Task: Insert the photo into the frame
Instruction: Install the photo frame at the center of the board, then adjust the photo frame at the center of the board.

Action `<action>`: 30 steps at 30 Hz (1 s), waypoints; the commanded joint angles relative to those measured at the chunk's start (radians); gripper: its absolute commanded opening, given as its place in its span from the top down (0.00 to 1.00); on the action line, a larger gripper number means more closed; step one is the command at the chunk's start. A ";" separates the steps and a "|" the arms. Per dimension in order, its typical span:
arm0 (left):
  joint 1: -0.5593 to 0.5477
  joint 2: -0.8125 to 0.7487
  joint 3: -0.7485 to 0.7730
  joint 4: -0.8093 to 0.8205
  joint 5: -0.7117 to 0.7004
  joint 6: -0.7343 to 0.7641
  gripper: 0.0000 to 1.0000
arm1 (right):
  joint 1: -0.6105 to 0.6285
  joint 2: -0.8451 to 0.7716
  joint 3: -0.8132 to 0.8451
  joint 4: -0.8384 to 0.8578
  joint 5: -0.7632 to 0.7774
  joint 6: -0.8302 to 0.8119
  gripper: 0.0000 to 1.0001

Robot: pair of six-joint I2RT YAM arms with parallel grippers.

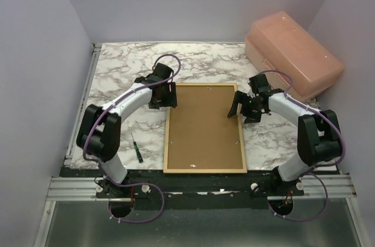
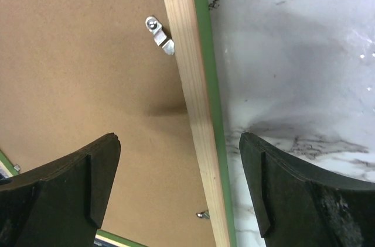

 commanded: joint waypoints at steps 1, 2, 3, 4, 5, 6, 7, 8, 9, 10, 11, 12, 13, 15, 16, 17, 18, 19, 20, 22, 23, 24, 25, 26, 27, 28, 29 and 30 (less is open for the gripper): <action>0.001 -0.179 -0.103 0.014 0.047 -0.050 0.29 | -0.004 -0.079 0.006 -0.077 0.034 -0.002 0.09; 0.001 -0.209 -0.135 0.023 0.087 -0.060 0.28 | -0.004 -0.093 -0.001 -0.088 0.046 0.001 0.07; 0.001 -0.231 -0.175 0.031 0.106 -0.075 0.26 | -0.003 -0.104 -0.010 -0.097 0.059 0.005 0.06; 0.001 -0.257 -0.211 0.045 0.132 -0.091 0.26 | -0.003 -0.117 -0.019 -0.110 0.073 0.009 0.06; 0.001 -0.283 -0.259 0.062 0.167 -0.105 0.26 | -0.003 -0.130 -0.030 -0.119 0.083 0.013 0.05; 0.001 -0.308 -0.308 0.085 0.193 -0.123 0.26 | -0.004 -0.139 -0.043 -0.129 0.094 0.015 0.05; 0.001 -0.331 -0.354 0.104 0.219 -0.139 0.25 | -0.003 -0.150 -0.056 -0.138 0.105 0.019 0.05; 0.000 -0.356 -0.404 0.128 0.241 -0.158 0.25 | -0.003 -0.156 -0.073 -0.140 0.112 0.022 0.04; 0.001 -0.374 -0.445 0.146 0.272 -0.172 0.25 | -0.004 -0.162 -0.084 -0.141 0.108 0.025 0.04; 0.001 -0.391 -0.489 0.167 0.299 -0.188 0.25 | -0.003 -0.161 -0.091 -0.143 0.090 0.030 0.04; 0.001 -0.404 -0.526 0.184 0.329 -0.202 0.25 | -0.003 -0.158 -0.094 -0.142 0.067 0.028 0.04; 0.001 -0.420 -0.571 0.217 0.368 -0.222 0.25 | -0.004 -0.154 -0.099 -0.141 0.055 0.028 0.03; 0.001 -0.434 -0.611 0.258 0.397 -0.243 0.25 | -0.003 -0.146 -0.104 -0.134 0.048 0.026 0.03; -0.001 -0.454 -0.685 0.321 0.442 -0.284 0.25 | -0.003 -0.116 -0.108 -0.125 0.023 0.022 0.03; -0.002 -0.462 -0.719 0.348 0.459 -0.302 0.25 | -0.004 -0.094 -0.107 -0.117 -0.002 0.016 0.03; -0.003 -0.468 -0.753 0.382 0.479 -0.318 0.25 | -0.002 -0.074 -0.107 -0.108 -0.040 0.010 0.00; -0.006 -0.470 -0.772 0.403 0.499 -0.328 0.25 | -0.001 -0.049 -0.104 -0.103 -0.070 0.001 0.00; -0.013 -0.468 -0.788 0.421 0.517 -0.340 0.25 | 0.004 -0.029 -0.094 -0.099 -0.091 -0.002 0.00; -0.020 -0.466 -0.801 0.440 0.533 -0.347 0.25 | 0.011 -0.010 -0.085 -0.096 -0.103 -0.005 0.00; -0.046 -0.457 -0.816 0.471 0.557 -0.371 0.25 | 0.025 0.024 -0.047 -0.090 -0.132 -0.005 0.00; -0.062 -0.452 -0.822 0.486 0.562 -0.385 0.25 | 0.031 0.046 -0.025 -0.088 -0.142 -0.005 0.00; -0.085 -0.448 -0.826 0.504 0.565 -0.403 0.26 | 0.035 0.063 0.005 -0.088 -0.151 -0.003 0.00; -0.104 -0.443 -0.828 0.518 0.565 -0.421 0.26 | 0.041 0.089 0.035 -0.089 -0.153 -0.004 0.00; -0.129 -0.440 -0.830 0.533 0.562 -0.441 0.26 | 0.046 0.113 0.074 -0.093 -0.158 -0.005 0.00; -0.148 -0.437 -0.831 0.544 0.559 -0.460 0.26 | 0.051 0.143 0.108 -0.098 -0.161 -0.007 0.00; -0.170 -0.434 -0.834 0.560 0.555 -0.482 0.26 | 0.056 0.171 0.154 -0.103 -0.167 -0.008 0.00; -0.188 -0.432 -0.837 0.579 0.551 -0.503 0.26 | 0.064 0.206 0.204 -0.115 -0.172 -0.012 0.00; -0.202 -0.428 -0.840 0.590 0.545 -0.519 0.26 | 0.072 0.243 0.252 -0.123 -0.174 -0.015 0.00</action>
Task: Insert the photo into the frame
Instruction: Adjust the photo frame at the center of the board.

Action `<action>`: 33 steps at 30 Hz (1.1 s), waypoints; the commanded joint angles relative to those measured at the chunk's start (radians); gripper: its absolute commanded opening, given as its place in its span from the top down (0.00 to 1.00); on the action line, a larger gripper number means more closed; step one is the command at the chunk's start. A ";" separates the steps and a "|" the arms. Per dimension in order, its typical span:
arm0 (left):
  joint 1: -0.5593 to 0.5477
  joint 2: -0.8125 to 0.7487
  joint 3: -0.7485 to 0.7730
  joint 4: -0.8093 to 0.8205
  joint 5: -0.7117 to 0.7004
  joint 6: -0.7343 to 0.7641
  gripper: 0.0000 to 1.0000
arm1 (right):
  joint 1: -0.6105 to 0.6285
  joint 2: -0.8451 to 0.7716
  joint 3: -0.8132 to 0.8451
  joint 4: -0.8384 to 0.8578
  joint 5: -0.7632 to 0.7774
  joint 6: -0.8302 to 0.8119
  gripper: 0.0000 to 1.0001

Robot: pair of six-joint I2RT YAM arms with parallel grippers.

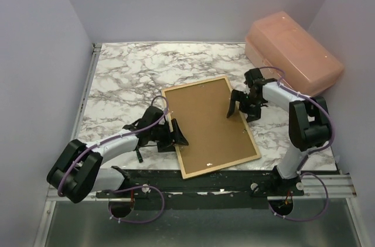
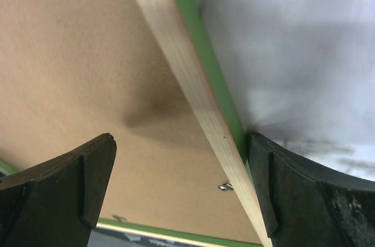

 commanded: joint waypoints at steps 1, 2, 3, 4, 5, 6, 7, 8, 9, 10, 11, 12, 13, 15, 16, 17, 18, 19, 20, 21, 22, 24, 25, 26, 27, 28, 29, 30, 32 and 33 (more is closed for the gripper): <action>-0.114 0.065 -0.059 0.103 0.031 -0.130 0.26 | 0.072 0.161 0.183 0.056 -0.161 0.019 0.00; -0.125 0.069 -0.061 0.114 0.028 -0.147 0.27 | 0.082 0.202 0.227 0.040 -0.162 0.014 0.00; -0.140 0.072 -0.061 0.132 0.024 -0.165 0.27 | 0.096 0.230 0.284 0.028 -0.162 0.010 0.00; -0.156 0.073 -0.057 0.143 0.017 -0.180 0.27 | 0.107 0.271 0.327 0.015 -0.156 0.007 0.00; -0.178 0.077 -0.049 0.147 0.008 -0.196 0.27 | 0.120 0.305 0.382 0.000 -0.150 0.002 0.00; -0.201 0.080 -0.036 0.145 -0.002 -0.209 0.27 | 0.133 0.345 0.426 -0.014 -0.145 -0.005 0.00; -0.221 0.084 -0.026 0.146 -0.012 -0.222 0.27 | 0.146 0.386 0.476 -0.025 -0.136 -0.009 0.00; -0.246 0.089 -0.013 0.149 -0.021 -0.237 0.27 | 0.156 0.416 0.516 -0.036 -0.127 -0.013 0.00; -0.268 0.099 0.003 0.152 -0.030 -0.247 0.27 | 0.166 0.450 0.559 -0.043 -0.114 -0.018 0.00; -0.289 0.111 0.019 0.153 -0.034 -0.255 0.27 | 0.176 0.478 0.603 -0.053 -0.098 -0.023 0.00; -0.307 0.127 0.040 0.154 -0.036 -0.260 0.27 | 0.178 0.508 0.633 -0.062 -0.073 -0.027 0.00; -0.328 0.142 0.054 0.158 -0.034 -0.266 0.27 | 0.182 0.529 0.665 -0.068 -0.053 -0.030 0.00; -0.346 0.158 0.069 0.163 -0.031 -0.270 0.26 | 0.181 0.548 0.686 -0.075 -0.028 -0.033 0.00; -0.375 0.171 0.090 0.165 -0.023 -0.275 0.25 | 0.182 0.554 0.716 -0.086 0.048 -0.035 0.00; -0.385 0.167 0.095 0.167 -0.016 -0.273 0.25 | 0.182 0.543 0.720 -0.088 0.083 -0.032 0.00; -0.389 0.159 0.090 0.175 -0.003 -0.273 0.24 | 0.182 0.526 0.714 -0.090 0.123 -0.029 0.00; -0.389 0.144 0.083 0.192 0.015 -0.272 0.23 | 0.182 0.500 0.704 -0.089 0.155 -0.031 0.00; -0.389 0.127 0.076 0.205 0.037 -0.266 0.23 | 0.181 0.470 0.681 -0.082 0.179 -0.030 0.00; -0.389 0.100 0.072 0.213 0.049 -0.258 0.23 | 0.179 0.433 0.659 -0.077 0.203 -0.028 0.00; -0.389 0.074 0.069 0.221 0.062 -0.245 0.22 | 0.178 0.398 0.625 -0.072 0.218 -0.022 0.00; -0.388 0.038 0.067 0.230 0.073 -0.232 0.21 | 0.174 0.349 0.594 -0.063 0.228 -0.019 0.00; -0.373 -0.023 0.064 0.248 0.103 -0.209 0.18 | 0.166 0.254 0.512 -0.045 0.237 -0.001 0.00; -0.356 -0.057 0.059 0.267 0.114 -0.198 0.18 | 0.160 0.204 0.465 -0.038 0.231 0.009 0.00; -0.331 -0.084 0.053 0.276 0.124 -0.186 0.18 | 0.157 0.162 0.424 -0.031 0.221 0.019 0.00; -0.304 -0.116 0.047 0.278 0.129 -0.174 0.18 | 0.154 0.114 0.376 -0.026 0.217 0.031 0.00; -0.262 -0.143 0.036 0.276 0.139 -0.157 0.17 | 0.154 0.074 0.321 -0.020 0.211 0.041 0.00; -0.222 -0.176 0.027 0.266 0.144 -0.142 0.17 | 0.154 0.024 0.279 -0.016 0.205 0.054 0.00; -0.168 -0.202 0.019 0.242 0.149 -0.124 0.17 | 0.154 -0.013 0.224 -0.009 0.197 0.065 0.00; -0.053 -0.259 0.013 0.181 0.152 -0.072 0.15 | 0.154 -0.103 0.133 -0.006 0.190 0.090 0.00; 0.013 -0.285 0.022 0.130 0.136 -0.039 0.14 | 0.154 -0.135 0.097 -0.011 0.191 0.101 0.00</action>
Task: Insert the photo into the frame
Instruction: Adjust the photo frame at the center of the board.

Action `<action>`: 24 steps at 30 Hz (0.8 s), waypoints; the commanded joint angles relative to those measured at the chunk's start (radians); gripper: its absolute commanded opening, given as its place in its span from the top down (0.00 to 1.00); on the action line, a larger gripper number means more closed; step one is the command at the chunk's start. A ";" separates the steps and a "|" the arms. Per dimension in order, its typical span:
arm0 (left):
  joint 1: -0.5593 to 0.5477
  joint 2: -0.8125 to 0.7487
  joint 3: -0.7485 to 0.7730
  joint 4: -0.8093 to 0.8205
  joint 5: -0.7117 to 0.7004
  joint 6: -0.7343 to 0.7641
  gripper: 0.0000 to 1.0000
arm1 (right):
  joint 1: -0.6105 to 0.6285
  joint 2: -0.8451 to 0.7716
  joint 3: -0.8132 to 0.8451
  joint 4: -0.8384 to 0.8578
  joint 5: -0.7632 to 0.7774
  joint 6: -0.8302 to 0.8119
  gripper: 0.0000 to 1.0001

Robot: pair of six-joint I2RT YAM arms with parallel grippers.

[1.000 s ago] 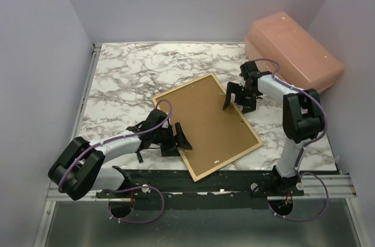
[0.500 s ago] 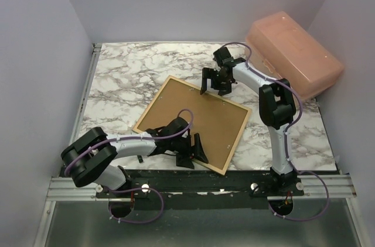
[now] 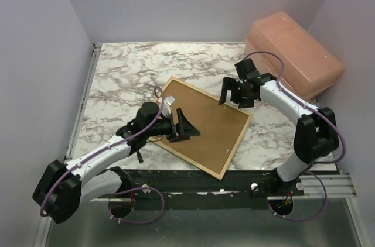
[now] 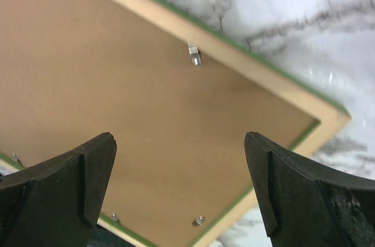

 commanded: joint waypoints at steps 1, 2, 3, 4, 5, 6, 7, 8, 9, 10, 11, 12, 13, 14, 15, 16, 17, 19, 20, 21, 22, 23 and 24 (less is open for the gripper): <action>0.246 -0.108 0.003 -0.184 -0.003 0.178 0.12 | 0.001 -0.141 -0.174 -0.008 0.011 0.075 0.00; 0.297 -0.120 0.026 -0.252 -0.043 0.227 0.11 | 0.000 -0.169 -0.213 -0.013 0.015 0.083 0.00; 0.338 -0.124 0.064 -0.344 -0.095 0.266 0.10 | -0.001 -0.197 -0.246 -0.020 0.018 0.093 0.00; 0.378 -0.120 0.100 -0.408 -0.145 0.309 0.09 | -0.003 -0.218 -0.275 -0.032 0.018 0.105 0.00; 0.405 -0.113 0.127 -0.466 -0.191 0.341 0.08 | -0.004 -0.238 -0.300 -0.040 0.012 0.120 0.00; 0.432 -0.100 0.163 -0.514 -0.255 0.372 0.08 | -0.005 -0.254 -0.331 -0.044 -0.008 0.127 0.00; 0.450 -0.079 0.191 -0.565 -0.318 0.396 0.08 | -0.005 -0.271 -0.358 -0.048 -0.017 0.135 0.00; 0.460 -0.057 0.226 -0.606 -0.380 0.424 0.08 | -0.007 -0.287 -0.385 -0.055 -0.010 0.149 0.00; 0.468 -0.019 0.260 -0.657 -0.448 0.448 0.08 | -0.007 -0.302 -0.410 -0.058 -0.008 0.163 0.00; 0.477 0.016 0.301 -0.702 -0.496 0.466 0.08 | -0.007 -0.316 -0.439 -0.057 -0.015 0.172 0.00; 0.489 0.060 0.333 -0.733 -0.530 0.483 0.08 | -0.007 -0.327 -0.468 -0.056 -0.020 0.183 0.00; 0.499 0.100 0.366 -0.765 -0.549 0.494 0.09 | -0.008 -0.341 -0.489 -0.052 -0.026 0.190 0.00; 0.506 0.149 0.393 -0.790 -0.573 0.503 0.09 | -0.008 -0.354 -0.521 -0.039 -0.037 0.200 0.00; 0.512 0.191 0.424 -0.815 -0.596 0.513 0.09 | -0.007 -0.367 -0.545 -0.030 -0.053 0.214 0.00; 0.517 0.240 0.450 -0.835 -0.615 0.522 0.10 | -0.007 -0.377 -0.568 -0.012 -0.073 0.225 0.00; 0.521 0.281 0.480 -0.860 -0.616 0.531 0.10 | -0.007 -0.385 -0.591 0.009 -0.106 0.233 0.00; 0.525 0.332 0.507 -0.871 -0.610 0.544 0.10 | -0.008 -0.389 -0.612 0.033 -0.127 0.244 0.00; 0.528 0.404 0.544 -0.889 -0.618 0.557 0.10 | -0.007 -0.376 -0.639 0.073 -0.172 0.253 0.00; 0.529 0.439 0.559 -0.896 -0.626 0.565 0.10 | -0.007 -0.366 -0.645 0.088 -0.191 0.252 0.00; 0.529 0.465 0.575 -0.908 -0.650 0.571 0.10 | -0.007 -0.348 -0.645 0.101 -0.208 0.254 0.00; 0.528 0.494 0.585 -0.916 -0.669 0.576 0.10 | -0.007 -0.334 -0.644 0.116 -0.228 0.253 0.00; 0.531 0.515 0.593 -0.917 -0.672 0.585 0.10 | -0.007 -0.319 -0.644 0.133 -0.251 0.253 0.00; 0.536 0.539 0.598 -0.916 -0.667 0.593 0.10 | -0.007 -0.308 -0.646 0.153 -0.264 0.252 0.00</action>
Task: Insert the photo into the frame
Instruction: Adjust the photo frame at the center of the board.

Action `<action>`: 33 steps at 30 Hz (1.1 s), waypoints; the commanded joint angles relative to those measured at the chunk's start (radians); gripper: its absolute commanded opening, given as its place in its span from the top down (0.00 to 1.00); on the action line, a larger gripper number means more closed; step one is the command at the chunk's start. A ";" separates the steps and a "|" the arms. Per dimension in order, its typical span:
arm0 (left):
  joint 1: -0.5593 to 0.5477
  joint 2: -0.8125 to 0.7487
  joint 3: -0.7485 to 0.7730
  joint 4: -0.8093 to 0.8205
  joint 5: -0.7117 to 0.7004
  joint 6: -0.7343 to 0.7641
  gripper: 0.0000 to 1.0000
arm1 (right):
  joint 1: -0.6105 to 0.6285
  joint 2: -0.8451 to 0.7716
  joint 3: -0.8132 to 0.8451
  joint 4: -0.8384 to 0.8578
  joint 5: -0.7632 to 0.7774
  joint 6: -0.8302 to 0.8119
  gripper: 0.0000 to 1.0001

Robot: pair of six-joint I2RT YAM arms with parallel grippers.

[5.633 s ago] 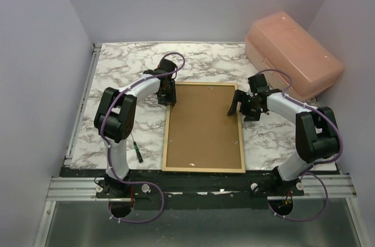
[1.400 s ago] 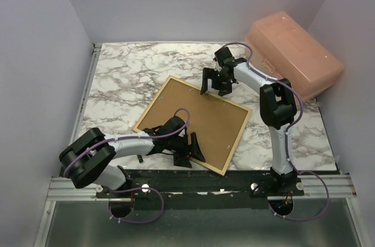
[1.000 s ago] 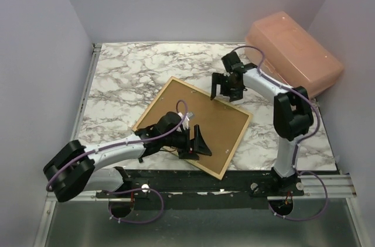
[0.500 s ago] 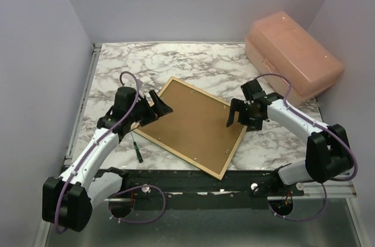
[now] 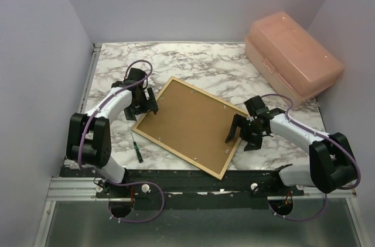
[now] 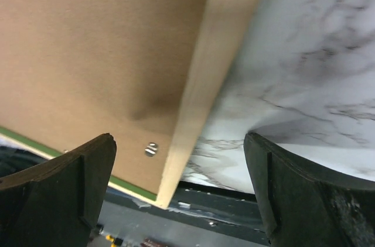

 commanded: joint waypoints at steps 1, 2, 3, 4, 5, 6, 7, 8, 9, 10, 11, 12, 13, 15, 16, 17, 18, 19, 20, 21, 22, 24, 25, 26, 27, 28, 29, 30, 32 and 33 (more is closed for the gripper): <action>0.016 0.089 0.049 -0.085 -0.076 0.069 0.09 | -0.003 0.063 -0.022 0.132 -0.118 0.024 0.00; 0.021 0.108 0.049 -0.081 -0.070 0.074 0.09 | -0.003 0.076 -0.016 0.141 -0.123 0.021 0.00; 0.023 0.122 0.052 -0.076 -0.065 0.079 0.09 | -0.002 0.086 -0.011 0.147 -0.125 0.022 0.00; 0.026 0.140 0.053 -0.072 -0.065 0.083 0.09 | -0.002 0.098 -0.003 0.152 -0.127 0.022 0.00; 0.028 0.159 0.059 -0.077 -0.062 0.088 0.09 | -0.002 0.110 0.006 0.157 -0.128 0.018 0.00; 0.028 0.173 0.067 -0.082 -0.053 0.093 0.09 | -0.003 0.122 0.014 0.159 -0.127 0.018 0.00; 0.028 0.187 0.075 -0.089 -0.048 0.099 0.10 | -0.002 0.132 0.024 0.162 -0.125 0.015 0.00; 0.028 0.193 0.082 -0.096 -0.046 0.104 0.10 | -0.003 0.142 0.032 0.163 -0.124 0.013 0.00; 0.028 0.198 0.087 -0.098 -0.040 0.114 0.10 | -0.003 0.155 0.041 0.165 -0.120 0.011 0.00; 0.028 0.201 0.092 -0.103 -0.034 0.120 0.10 | -0.003 0.165 0.052 0.165 -0.114 0.008 0.00; 0.029 0.206 0.099 -0.109 -0.024 0.128 0.10 | -0.002 0.177 0.062 0.168 -0.112 0.006 0.00; 0.028 0.213 0.106 -0.118 -0.006 0.134 0.12 | -0.002 0.190 0.074 0.165 -0.105 0.001 0.00; 0.027 0.215 0.109 -0.121 0.028 0.140 0.14 | -0.003 0.204 0.089 0.162 -0.099 -0.006 0.00; 0.022 0.212 0.101 -0.117 0.096 0.153 0.20 | -0.002 0.229 0.117 0.154 -0.083 -0.023 0.00; 0.014 0.207 0.094 -0.115 0.117 0.155 0.24 | -0.002 0.238 0.135 0.148 -0.073 -0.032 0.00; 0.005 0.202 0.085 -0.113 0.139 0.158 0.26 | -0.002 0.248 0.147 0.143 -0.064 -0.040 0.00; -0.008 0.195 0.079 -0.113 0.152 0.154 0.27 | -0.003 0.258 0.163 0.133 -0.050 -0.049 0.00; -0.022 0.188 0.071 -0.112 0.158 0.150 0.27 | -0.003 0.265 0.174 0.126 -0.042 -0.057 0.00; -0.043 0.180 0.064 -0.108 0.165 0.144 0.28 | -0.004 0.273 0.187 0.118 -0.035 -0.066 0.00; -0.058 0.174 0.057 -0.105 0.173 0.137 0.27 | -0.005 0.279 0.196 0.114 -0.033 -0.072 0.00; -0.081 0.169 0.051 -0.102 0.187 0.130 0.28 | -0.008 0.285 0.211 0.106 -0.026 -0.079 0.00; -0.122 0.161 0.037 -0.090 0.207 0.114 0.28 | -0.017 0.294 0.235 0.090 -0.012 -0.096 0.00; -0.143 0.156 0.028 -0.081 0.221 0.103 0.28 | -0.027 0.297 0.248 0.085 0.000 -0.102 0.00; -0.161 0.149 0.018 -0.068 0.235 0.093 0.28 | -0.040 0.299 0.256 0.078 0.005 -0.111 0.00; -0.185 0.142 0.008 -0.059 0.248 0.077 0.28 | -0.058 0.302 0.266 0.068 0.010 -0.123 0.00; -0.204 0.134 0.000 -0.048 0.255 0.063 0.28 | -0.078 0.304 0.273 0.063 0.013 -0.133 0.00; -0.230 0.123 -0.009 -0.039 0.263 0.044 0.28 | -0.099 0.307 0.281 0.055 0.014 -0.145 0.00; -0.253 0.112 -0.017 -0.030 0.268 0.030 0.28 | -0.126 0.307 0.283 0.052 0.011 -0.155 0.00; -0.307 0.088 -0.042 -0.011 0.278 -0.012 0.28 | -0.167 0.310 0.289 0.048 0.008 -0.177 0.00; -0.327 0.072 -0.057 0.000 0.281 -0.028 0.28 | -0.177 0.317 0.293 0.045 0.010 -0.189 0.00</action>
